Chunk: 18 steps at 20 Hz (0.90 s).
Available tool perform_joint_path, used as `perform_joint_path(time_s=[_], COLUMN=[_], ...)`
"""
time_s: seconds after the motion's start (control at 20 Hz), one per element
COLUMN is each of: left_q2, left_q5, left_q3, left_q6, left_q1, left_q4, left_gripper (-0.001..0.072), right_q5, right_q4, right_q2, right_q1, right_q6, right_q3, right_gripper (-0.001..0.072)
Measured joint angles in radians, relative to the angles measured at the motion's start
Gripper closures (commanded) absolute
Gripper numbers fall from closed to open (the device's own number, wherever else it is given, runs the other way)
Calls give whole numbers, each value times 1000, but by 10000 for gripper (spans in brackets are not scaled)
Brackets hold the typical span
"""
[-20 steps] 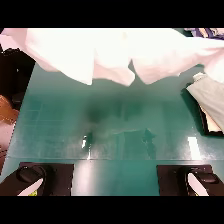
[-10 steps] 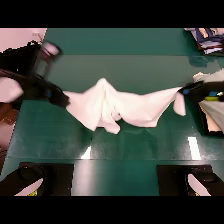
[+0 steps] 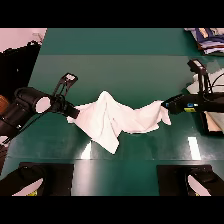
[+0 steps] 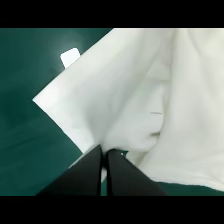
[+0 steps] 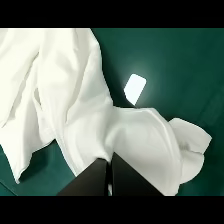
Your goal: Fold the shirts.
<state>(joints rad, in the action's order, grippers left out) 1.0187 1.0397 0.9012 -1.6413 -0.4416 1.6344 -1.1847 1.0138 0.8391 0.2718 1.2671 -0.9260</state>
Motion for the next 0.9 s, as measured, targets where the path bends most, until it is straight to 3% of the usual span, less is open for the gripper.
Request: perform_joint_path(time_s=[0.4,0.75,0.8,0.85,0.9], left_q2=[2,4,5,5,5], left_q5=[-119,-126,-143,-161,-174], left_q3=[-8,-9,-9,-9,-9], left_q6=[-37,-55,-74,-94,-113], left_q1=[0,0,0,0,0], left_q4=[-159,-133,-133,-132,-132], left_gripper=[650,648,589,66,-10], right_q5=[7,15,17,20,21], right_q4=[-2,-3,-4,-8,-13], right_q2=[0,0,0,0,0], right_q1=[5,6,6,6,6], right_q6=[7,9,9,9,9], right_q3=[5,5,5,5,5], right_gripper=[701,700,700,700,700])
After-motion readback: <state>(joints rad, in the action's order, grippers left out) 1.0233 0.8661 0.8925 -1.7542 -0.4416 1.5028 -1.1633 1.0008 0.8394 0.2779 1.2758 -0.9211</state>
